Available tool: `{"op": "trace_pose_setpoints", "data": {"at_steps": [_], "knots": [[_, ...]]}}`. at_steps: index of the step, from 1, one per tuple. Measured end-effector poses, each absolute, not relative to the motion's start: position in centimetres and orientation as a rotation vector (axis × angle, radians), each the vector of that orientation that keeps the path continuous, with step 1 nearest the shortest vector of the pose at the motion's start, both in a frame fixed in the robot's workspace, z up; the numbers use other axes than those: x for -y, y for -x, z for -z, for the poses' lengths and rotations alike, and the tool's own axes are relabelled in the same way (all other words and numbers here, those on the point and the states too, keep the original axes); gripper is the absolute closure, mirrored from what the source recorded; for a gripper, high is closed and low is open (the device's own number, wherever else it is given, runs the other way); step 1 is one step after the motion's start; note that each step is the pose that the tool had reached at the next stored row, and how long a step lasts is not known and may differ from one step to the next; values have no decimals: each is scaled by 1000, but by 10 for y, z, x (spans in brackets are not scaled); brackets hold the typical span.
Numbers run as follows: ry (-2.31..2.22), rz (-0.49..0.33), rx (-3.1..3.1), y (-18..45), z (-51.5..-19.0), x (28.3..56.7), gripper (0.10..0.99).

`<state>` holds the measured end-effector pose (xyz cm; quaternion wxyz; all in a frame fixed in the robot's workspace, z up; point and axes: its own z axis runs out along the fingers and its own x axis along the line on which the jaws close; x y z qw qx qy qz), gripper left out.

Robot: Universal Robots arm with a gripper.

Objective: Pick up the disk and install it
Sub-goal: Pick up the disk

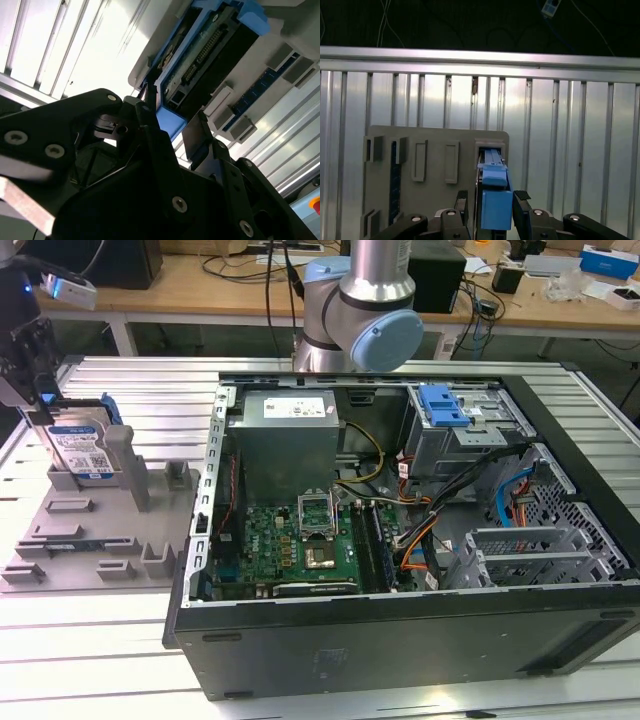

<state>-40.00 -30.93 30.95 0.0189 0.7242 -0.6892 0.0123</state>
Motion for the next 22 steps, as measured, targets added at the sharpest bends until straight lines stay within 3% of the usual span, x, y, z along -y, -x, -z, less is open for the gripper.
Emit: {"op": "trace_pose_setpoints", "data": {"at_steps": [9, 13, 22], "knots": [[-2248, -38, 2139, 400, -304, 309, 604], [-2248, -38, 2139, 400, -302, 309, 718], [-2248, -38, 2139, 400, -298, 309, 718]]}}
